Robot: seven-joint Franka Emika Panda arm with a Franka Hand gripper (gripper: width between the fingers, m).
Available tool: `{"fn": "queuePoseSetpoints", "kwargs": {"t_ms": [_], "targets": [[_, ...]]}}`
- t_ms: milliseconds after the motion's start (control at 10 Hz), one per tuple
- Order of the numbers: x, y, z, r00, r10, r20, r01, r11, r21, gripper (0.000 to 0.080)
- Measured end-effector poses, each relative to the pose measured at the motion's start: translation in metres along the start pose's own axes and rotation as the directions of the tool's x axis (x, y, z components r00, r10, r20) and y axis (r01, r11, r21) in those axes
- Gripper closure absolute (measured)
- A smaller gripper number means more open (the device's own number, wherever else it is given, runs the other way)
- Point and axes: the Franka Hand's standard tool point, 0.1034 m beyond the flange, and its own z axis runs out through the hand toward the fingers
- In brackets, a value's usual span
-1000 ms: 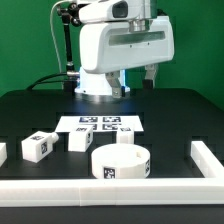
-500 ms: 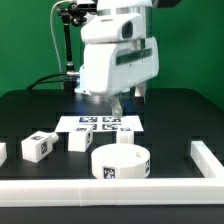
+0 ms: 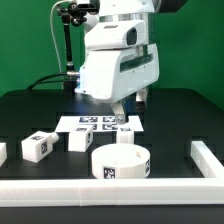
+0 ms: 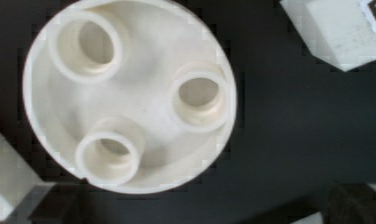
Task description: Assemble stool
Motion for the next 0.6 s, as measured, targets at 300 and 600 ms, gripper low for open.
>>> {"fn": "queuePoseSetpoints", "kwargs": {"t_ms": [300,600], "targets": [[-0.002,-0.004,0.032,1.000,-0.002,0.008,0.002,1.000,0.031,0.0150],[-0.005,-0.008,0.054,1.000,0.001,0.019,-0.002,0.998,0.059,0.0150]]}}
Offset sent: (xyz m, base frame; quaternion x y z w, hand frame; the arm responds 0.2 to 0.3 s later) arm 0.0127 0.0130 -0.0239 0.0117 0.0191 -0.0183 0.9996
